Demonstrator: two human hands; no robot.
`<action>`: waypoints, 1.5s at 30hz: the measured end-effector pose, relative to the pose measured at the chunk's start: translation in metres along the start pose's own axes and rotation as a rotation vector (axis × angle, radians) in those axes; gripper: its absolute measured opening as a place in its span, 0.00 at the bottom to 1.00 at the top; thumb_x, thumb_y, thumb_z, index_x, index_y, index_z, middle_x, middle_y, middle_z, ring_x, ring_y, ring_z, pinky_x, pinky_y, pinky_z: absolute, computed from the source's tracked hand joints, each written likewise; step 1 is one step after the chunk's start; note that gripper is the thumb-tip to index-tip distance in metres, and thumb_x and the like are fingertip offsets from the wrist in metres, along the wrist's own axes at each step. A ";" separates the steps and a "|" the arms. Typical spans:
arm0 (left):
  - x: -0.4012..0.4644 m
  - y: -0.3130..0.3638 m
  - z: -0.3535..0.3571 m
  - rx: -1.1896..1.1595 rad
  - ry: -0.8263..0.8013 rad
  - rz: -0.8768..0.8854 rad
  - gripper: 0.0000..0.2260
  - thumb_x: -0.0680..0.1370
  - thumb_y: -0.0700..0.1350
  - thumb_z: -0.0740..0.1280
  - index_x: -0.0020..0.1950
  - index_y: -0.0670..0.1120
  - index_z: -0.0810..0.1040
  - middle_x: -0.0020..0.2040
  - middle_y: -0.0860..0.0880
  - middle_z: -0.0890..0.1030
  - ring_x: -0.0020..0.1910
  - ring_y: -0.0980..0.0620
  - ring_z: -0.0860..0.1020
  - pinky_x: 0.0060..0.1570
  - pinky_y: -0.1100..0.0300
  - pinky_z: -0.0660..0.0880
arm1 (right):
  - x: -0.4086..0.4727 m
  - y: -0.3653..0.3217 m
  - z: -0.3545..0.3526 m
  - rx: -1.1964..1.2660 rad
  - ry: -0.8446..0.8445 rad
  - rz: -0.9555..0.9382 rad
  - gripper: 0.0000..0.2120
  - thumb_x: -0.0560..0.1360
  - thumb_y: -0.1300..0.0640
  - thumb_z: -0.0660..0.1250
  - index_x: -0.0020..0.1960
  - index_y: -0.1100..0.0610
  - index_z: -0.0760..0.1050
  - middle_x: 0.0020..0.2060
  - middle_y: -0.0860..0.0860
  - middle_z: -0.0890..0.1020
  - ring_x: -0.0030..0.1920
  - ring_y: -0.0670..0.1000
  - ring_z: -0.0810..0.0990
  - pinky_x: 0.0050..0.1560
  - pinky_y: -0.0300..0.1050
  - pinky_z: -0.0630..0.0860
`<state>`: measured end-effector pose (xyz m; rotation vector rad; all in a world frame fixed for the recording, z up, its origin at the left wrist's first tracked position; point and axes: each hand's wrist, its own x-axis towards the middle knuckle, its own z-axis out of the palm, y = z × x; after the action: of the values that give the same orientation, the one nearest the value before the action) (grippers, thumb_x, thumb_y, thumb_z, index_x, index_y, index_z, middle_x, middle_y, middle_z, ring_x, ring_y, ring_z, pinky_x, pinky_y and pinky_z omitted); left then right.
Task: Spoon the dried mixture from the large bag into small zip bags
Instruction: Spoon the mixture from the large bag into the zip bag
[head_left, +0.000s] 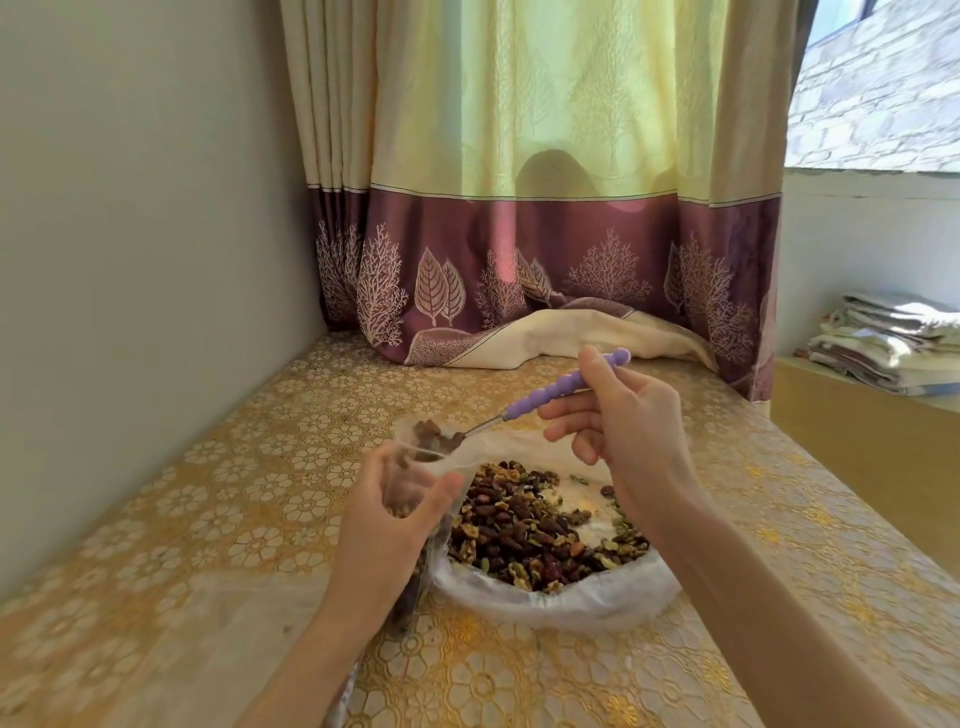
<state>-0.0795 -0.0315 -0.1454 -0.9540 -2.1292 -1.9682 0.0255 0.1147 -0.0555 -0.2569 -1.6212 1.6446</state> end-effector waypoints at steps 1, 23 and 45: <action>0.000 0.000 0.000 -0.005 -0.001 -0.002 0.21 0.64 0.65 0.68 0.50 0.56 0.73 0.44 0.60 0.81 0.39 0.61 0.80 0.39 0.75 0.73 | -0.001 0.000 0.004 -0.024 -0.018 -0.017 0.20 0.82 0.55 0.58 0.34 0.62 0.75 0.28 0.55 0.83 0.22 0.47 0.77 0.18 0.35 0.65; 0.007 0.004 -0.013 -0.138 0.190 -0.035 0.19 0.65 0.63 0.68 0.50 0.54 0.73 0.40 0.58 0.81 0.36 0.65 0.78 0.37 0.77 0.70 | -0.004 0.023 -0.032 0.119 0.169 -0.153 0.17 0.81 0.53 0.59 0.40 0.62 0.76 0.35 0.60 0.85 0.26 0.49 0.78 0.22 0.36 0.70; 0.004 0.001 -0.010 0.039 0.038 0.028 0.19 0.66 0.58 0.69 0.50 0.47 0.75 0.38 0.50 0.81 0.37 0.59 0.79 0.38 0.76 0.71 | 0.002 0.054 -0.115 -0.549 0.433 -0.260 0.16 0.82 0.56 0.55 0.37 0.54 0.71 0.25 0.43 0.79 0.29 0.36 0.76 0.36 0.31 0.70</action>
<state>-0.0858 -0.0396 -0.1413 -0.9276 -2.1146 -1.9096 0.0764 0.2096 -0.1223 -0.6060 -1.6467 0.8510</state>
